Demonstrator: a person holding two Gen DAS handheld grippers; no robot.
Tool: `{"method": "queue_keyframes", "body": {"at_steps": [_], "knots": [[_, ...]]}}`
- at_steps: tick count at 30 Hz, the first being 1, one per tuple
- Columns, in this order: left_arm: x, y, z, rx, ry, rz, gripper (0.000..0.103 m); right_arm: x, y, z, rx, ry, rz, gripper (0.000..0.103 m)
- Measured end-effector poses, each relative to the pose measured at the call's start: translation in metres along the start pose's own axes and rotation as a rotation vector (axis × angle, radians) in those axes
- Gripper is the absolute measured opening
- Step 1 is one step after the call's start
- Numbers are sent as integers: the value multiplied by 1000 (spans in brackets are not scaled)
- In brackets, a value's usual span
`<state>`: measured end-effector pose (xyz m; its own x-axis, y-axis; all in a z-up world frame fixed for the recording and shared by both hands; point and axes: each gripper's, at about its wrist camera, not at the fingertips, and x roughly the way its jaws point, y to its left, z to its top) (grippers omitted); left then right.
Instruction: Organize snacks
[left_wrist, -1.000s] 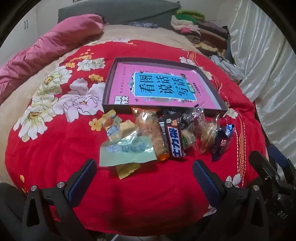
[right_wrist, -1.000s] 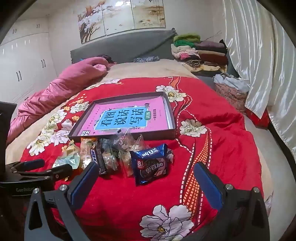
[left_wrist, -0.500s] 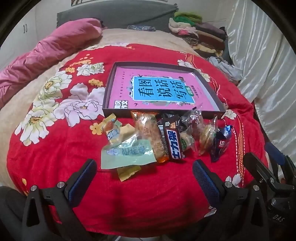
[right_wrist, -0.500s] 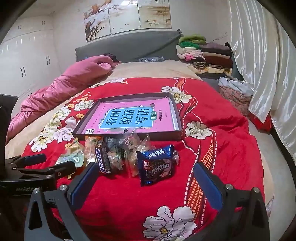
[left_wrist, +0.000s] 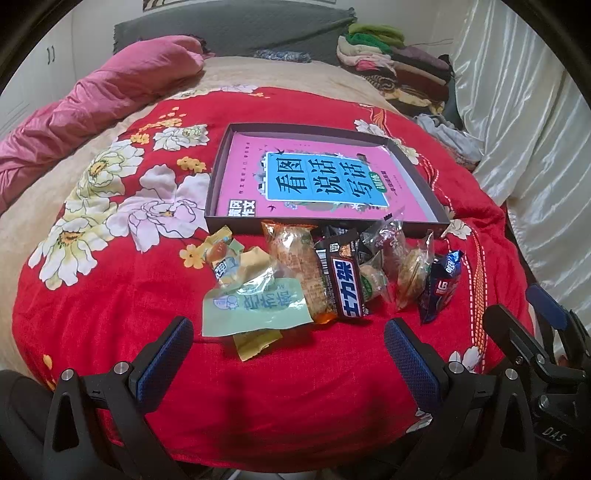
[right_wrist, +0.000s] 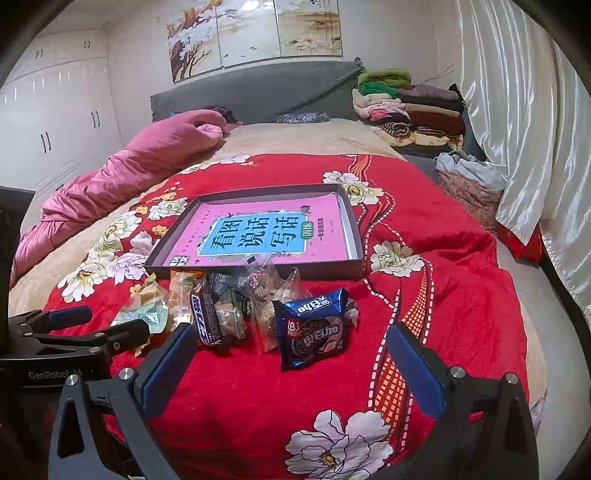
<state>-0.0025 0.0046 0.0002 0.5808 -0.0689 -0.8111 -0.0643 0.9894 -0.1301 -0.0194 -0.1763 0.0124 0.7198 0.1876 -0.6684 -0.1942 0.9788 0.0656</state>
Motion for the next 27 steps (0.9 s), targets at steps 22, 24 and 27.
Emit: {"method": "queue_keyframes", "body": {"at_steps": [22, 24, 27], "knots": [[-1, 1, 0, -4, 7, -5, 103, 0, 0, 1, -3, 2, -2, 103], [-1, 1, 0, -4, 6, -5, 103, 0, 1, 1, -3, 2, -2, 103], [-1, 0, 0, -3, 6, -5, 103, 1, 1, 0, -3, 3, -2, 103]]}}
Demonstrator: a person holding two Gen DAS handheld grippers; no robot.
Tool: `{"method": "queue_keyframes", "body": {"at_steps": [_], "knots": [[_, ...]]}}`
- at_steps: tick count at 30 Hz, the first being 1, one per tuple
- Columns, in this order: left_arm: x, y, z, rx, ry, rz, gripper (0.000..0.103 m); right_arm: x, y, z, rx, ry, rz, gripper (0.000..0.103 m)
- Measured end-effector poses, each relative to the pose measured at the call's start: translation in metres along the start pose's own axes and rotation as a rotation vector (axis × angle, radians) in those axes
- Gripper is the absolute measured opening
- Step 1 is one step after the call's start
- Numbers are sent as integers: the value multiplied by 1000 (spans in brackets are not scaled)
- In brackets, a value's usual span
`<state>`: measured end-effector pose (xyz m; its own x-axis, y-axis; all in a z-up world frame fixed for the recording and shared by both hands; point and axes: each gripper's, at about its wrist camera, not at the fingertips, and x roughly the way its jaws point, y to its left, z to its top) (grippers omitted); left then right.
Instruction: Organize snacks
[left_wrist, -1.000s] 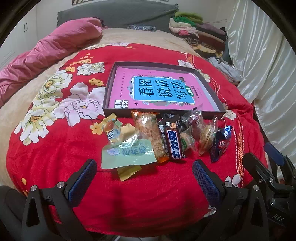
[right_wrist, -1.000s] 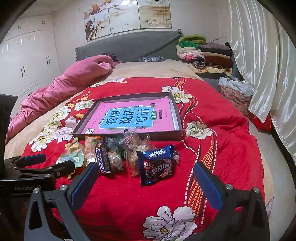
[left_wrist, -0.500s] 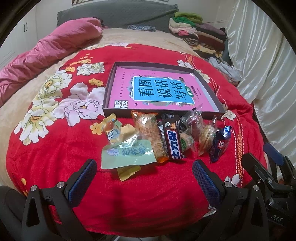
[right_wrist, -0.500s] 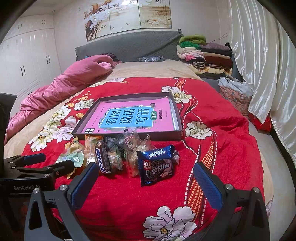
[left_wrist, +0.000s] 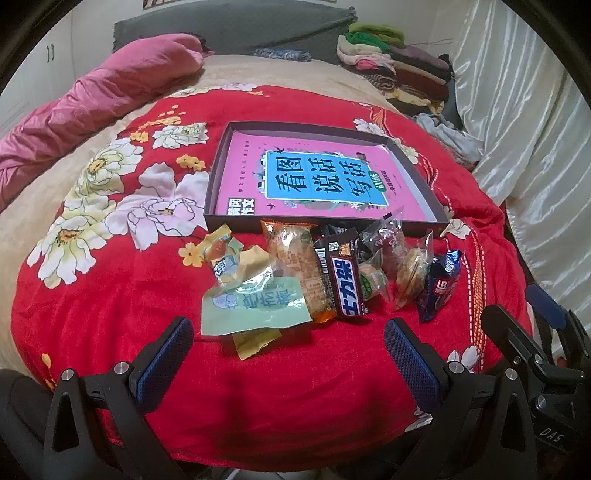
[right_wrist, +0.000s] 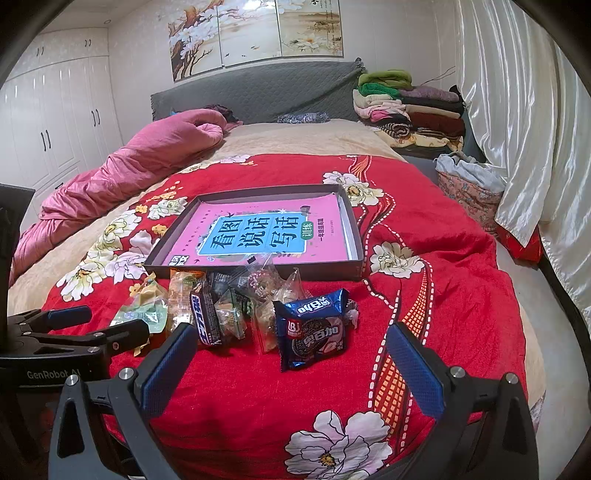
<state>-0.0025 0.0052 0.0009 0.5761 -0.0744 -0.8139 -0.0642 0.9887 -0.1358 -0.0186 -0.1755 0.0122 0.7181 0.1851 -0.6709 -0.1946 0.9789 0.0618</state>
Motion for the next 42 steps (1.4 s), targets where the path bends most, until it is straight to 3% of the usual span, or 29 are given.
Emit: {"method": "queue_keyframes", "body": {"at_steps": [29, 42], "knots": [[2, 2, -1, -9, 17, -23, 103, 3, -4, 0, 18, 5, 1, 103], [15, 38, 5, -108, 51, -13, 103, 23, -17, 2, 68, 65, 15, 103]]}}
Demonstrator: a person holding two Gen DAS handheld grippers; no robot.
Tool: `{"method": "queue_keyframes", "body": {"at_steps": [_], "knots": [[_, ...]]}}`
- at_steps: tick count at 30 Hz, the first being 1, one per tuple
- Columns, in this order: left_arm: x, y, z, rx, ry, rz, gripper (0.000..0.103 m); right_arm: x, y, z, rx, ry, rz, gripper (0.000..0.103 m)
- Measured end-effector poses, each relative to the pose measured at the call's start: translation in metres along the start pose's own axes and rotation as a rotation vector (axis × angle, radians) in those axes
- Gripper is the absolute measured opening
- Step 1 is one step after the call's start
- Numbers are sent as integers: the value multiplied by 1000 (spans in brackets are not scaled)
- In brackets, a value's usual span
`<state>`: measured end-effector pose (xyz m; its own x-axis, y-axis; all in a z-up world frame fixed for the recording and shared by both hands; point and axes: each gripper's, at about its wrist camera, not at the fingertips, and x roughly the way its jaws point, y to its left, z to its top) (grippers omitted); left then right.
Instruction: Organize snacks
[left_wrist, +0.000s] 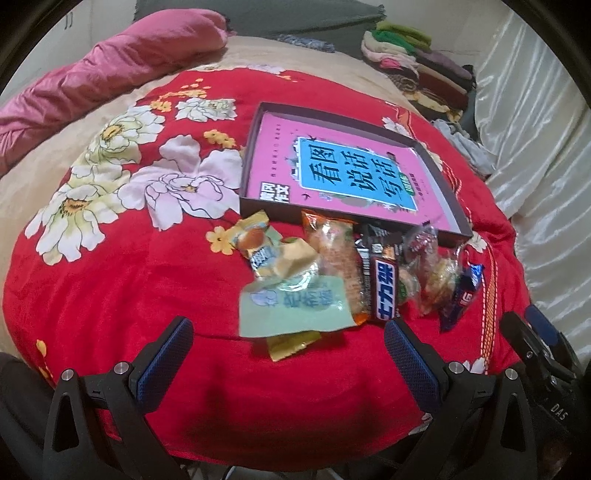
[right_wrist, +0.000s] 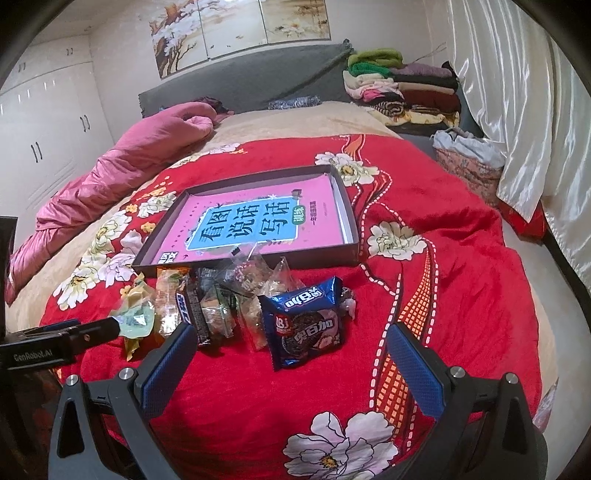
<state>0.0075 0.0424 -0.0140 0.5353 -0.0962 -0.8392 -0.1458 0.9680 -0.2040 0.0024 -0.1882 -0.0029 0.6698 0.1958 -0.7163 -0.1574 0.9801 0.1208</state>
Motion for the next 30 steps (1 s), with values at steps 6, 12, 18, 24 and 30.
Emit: {"method": "queue_keyframes", "body": {"at_steps": [6, 12, 18, 24, 30], "knots": [[8, 9, 13, -25, 2, -8, 103, 13, -6, 3, 3, 20, -10, 103], [25, 7, 28, -18, 8, -26, 95, 27, -17, 5, 29, 50, -17, 103], [45, -1, 36, 14, 59, -55, 67, 33, -30, 5, 61, 61, -38, 103], [56, 0, 37, 16, 78, -54, 67, 48, -28, 7, 24, 103, -10, 103], [60, 5, 35, 3, 94, -67, 65, 64, -18, 7, -48, 146, 6, 87]]}}
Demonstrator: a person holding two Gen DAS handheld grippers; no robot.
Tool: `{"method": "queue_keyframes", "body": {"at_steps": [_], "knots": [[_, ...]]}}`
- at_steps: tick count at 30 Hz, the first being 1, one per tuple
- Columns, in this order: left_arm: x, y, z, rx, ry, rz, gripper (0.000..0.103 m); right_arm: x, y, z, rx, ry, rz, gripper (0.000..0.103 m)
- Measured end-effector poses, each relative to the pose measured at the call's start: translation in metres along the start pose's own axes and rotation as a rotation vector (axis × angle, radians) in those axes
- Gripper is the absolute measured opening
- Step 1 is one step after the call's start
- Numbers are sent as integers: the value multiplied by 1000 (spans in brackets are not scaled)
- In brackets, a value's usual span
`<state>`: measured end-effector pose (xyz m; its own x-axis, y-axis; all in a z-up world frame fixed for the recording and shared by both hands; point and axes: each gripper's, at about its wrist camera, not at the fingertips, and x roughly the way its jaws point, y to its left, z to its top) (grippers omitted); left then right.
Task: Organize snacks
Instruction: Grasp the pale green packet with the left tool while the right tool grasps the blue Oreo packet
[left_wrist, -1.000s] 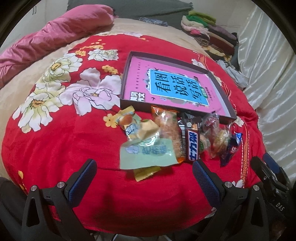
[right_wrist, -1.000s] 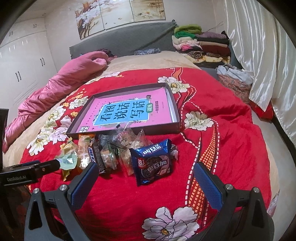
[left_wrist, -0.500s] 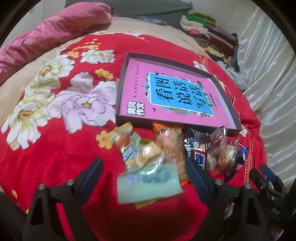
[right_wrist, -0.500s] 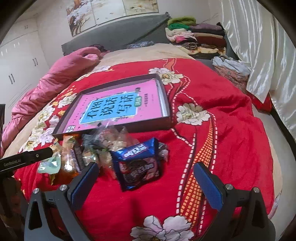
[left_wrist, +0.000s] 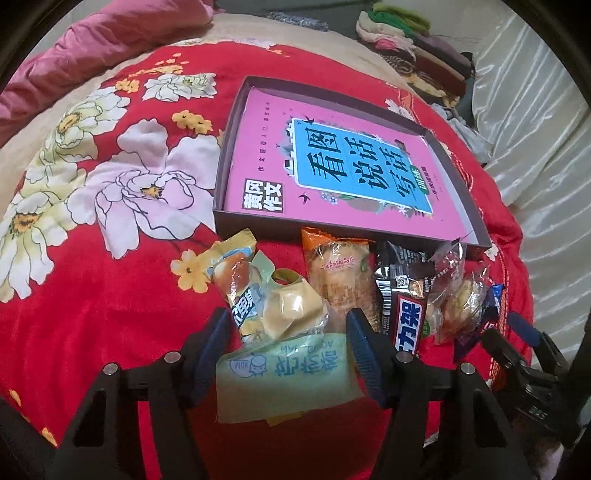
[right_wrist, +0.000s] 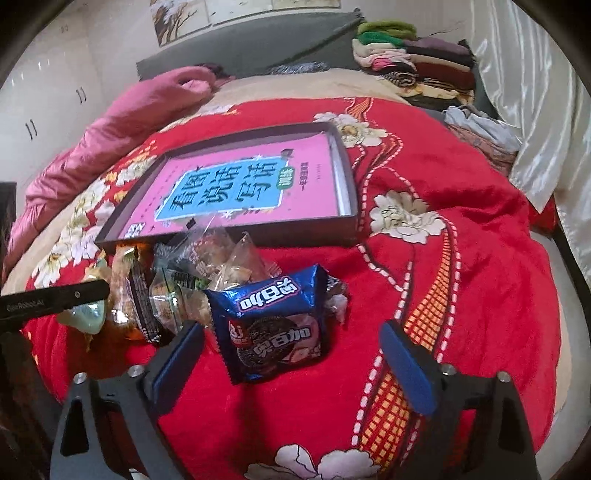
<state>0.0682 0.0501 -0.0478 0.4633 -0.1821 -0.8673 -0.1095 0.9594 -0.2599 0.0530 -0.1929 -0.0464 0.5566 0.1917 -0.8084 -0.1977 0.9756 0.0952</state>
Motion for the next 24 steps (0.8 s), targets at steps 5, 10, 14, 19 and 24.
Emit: {"method": "queue_keyframes", "body": {"at_steps": [5, 10, 14, 19, 24], "knots": [[1, 6, -1, -13, 10, -31, 64, 8, -2, 4, -14, 5, 50, 74], [2, 11, 0, -26, 16, -67, 61, 14, 0, 10, -46, -5, 101, 60], [4, 14, 2, -40, 23, -91, 58, 12, -4, 13, -43, -31, 136, 53], [5, 18, 5, -68, 26, -118, 54, 5, -10, 15, -9, -58, 166, 51], [-1, 19, 4, -68, 11, -133, 51, -6, -10, 15, -18, -105, 170, 51]]}}
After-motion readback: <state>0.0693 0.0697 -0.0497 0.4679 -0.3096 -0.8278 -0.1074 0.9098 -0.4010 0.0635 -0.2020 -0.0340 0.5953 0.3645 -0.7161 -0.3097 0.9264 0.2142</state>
